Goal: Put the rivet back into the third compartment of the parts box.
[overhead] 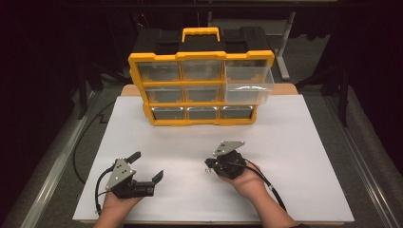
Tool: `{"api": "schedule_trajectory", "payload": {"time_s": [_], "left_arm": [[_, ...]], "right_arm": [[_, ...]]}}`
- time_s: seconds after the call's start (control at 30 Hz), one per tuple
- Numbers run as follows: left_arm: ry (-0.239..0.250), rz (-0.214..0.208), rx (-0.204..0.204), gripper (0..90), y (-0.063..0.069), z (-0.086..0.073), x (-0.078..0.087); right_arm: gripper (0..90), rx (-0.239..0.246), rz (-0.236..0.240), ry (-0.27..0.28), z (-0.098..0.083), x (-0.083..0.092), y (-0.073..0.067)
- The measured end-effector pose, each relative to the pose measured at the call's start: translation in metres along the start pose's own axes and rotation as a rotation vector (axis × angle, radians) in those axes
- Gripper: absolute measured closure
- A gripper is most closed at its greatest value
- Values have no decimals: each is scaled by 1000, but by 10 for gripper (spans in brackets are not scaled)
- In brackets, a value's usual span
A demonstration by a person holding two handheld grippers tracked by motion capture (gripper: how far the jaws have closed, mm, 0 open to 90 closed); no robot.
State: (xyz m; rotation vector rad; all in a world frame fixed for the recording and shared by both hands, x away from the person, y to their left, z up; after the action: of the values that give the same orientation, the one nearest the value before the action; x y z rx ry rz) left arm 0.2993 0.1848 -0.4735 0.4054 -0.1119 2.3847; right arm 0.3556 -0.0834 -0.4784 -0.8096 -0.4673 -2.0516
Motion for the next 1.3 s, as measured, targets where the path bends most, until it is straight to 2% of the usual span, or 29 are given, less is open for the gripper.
{"api": "schedule_trajectory", "payload": {"time_s": [0.1, 0.2, 0.23, 0.27, 0.3, 0.37, 0.43, 0.5, 0.53, 0.57, 0.6, 0.67, 0.8, 0.83, 1.13, 1.3], "left_arm": [[0, -2, -1, 4, 0, 0, 0], [2, -5, -4, 4, 1, 0, 1], [2, -5, -4, 4, 1, 0, 1], [3, -7, -5, 4, 1, 0, 0], [3, -7, -5, 4, 1, 0, 0], [3, -10, -8, 4, 1, 0, 0], [4, -11, -6, 4, 1, 0, 0], [6, -16, -7, 4, 1, 0, 1], [6, -16, -7, 4, 1, 0, 1], [8, -15, -7, 4, 1, 0, 1], [7, -15, -8, 4, 1, 0, 1], [10, -14, -7, 4, 1, 0, 1], [13, -17, -10, 4, 1, 1, 2], [15, -18, -11, 4, 2, 1, 2], [17, -20, -14, 4, 2, 1, 2], [19, -19, -14, 4, 2, 1, 1]], "right_arm": [[876, 8, -2, -23, -1, 6, 1], [876, 32, 4, -80, -6, 14, 2], [876, 32, 4, -80, -6, 14, 2], [876, 41, 5, -120, -9, 18, 3], [876, 41, 5, -120, -9, 18, 3], [876, 44, 13, -170, -13, 24, 5], [876, 43, 17, -182, -14, 26, 5], [877, 36, 34, -227, -17, 32, 8], [877, 36, 34, -227, -17, 32, 8], [876, 38, 48, -260, -20, 36, 9], [876, 38, 48, -260, -20, 36, 9], [876, 38, 61, -301, -24, 39, 13], [876, 36, 75, -340, -29, 43, 20], [876, 23, 81, -361, -31, 46, 23], [877, 44, 100, -429, -37, 57, 34], [876, 50, 128, -464, -35, 66, 38]]}}
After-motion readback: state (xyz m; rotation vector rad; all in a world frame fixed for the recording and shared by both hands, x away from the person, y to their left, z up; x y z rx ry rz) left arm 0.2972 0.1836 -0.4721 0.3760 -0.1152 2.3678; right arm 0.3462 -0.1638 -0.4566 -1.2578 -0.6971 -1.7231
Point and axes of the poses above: each handheld gripper's, and its own axes: x roughly backward along the jaws, z roughly out of its top, y roughly to its right, the point moved 5 cm from there along -x, roughly forward along the jaws, and after that the axes turned 2 degrees about -z, right-handed, at the moved point
